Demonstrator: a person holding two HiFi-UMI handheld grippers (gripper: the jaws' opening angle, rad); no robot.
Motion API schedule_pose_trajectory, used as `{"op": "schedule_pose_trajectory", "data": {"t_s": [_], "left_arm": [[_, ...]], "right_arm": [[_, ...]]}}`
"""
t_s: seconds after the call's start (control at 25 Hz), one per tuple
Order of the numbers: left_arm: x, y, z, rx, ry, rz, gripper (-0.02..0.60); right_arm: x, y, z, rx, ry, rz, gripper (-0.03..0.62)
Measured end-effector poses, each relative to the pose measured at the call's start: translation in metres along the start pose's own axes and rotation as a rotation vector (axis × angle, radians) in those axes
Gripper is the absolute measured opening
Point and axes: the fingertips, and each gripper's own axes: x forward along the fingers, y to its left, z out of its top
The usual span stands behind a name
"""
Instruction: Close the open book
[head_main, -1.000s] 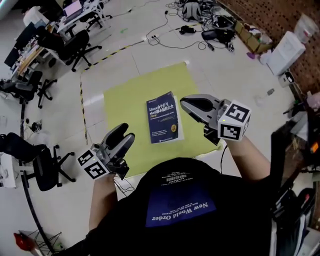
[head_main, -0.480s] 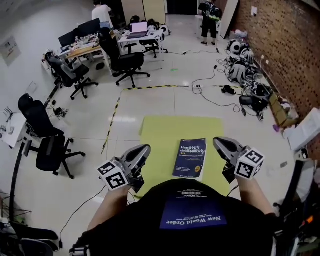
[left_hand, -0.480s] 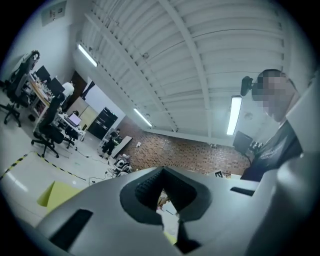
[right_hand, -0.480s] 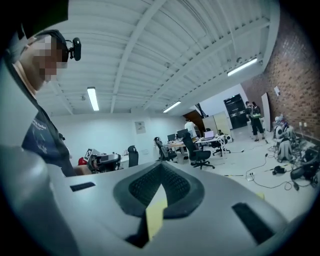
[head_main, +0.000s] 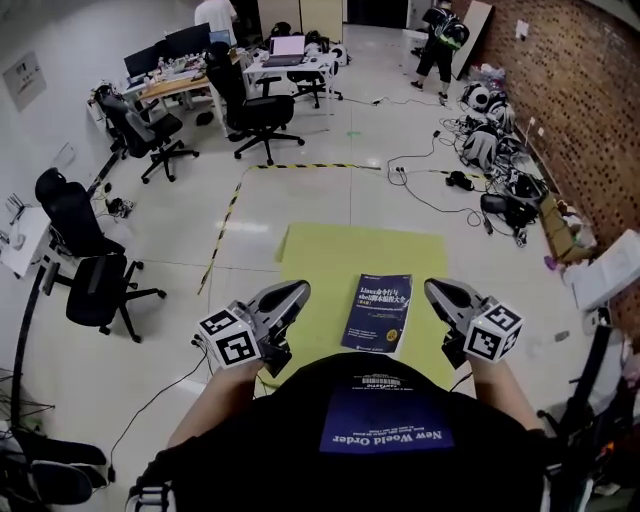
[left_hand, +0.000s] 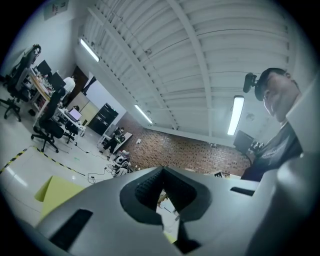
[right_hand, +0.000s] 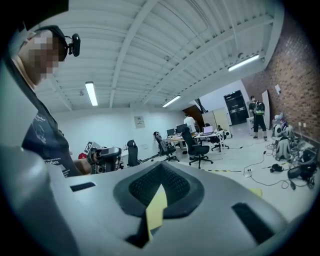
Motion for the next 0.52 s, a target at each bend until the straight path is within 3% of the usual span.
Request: {"op": "schedule_pose_trajectory", "data": {"t_s": [0.52], "left_arm": [[-0.0013,0.0006,-0.0075,-0.022,0.028,0.002,0.006]], "right_arm": [[0.0007,0.0055,-0.0051,-0.012,0.019,0.013,-0.015]]}}
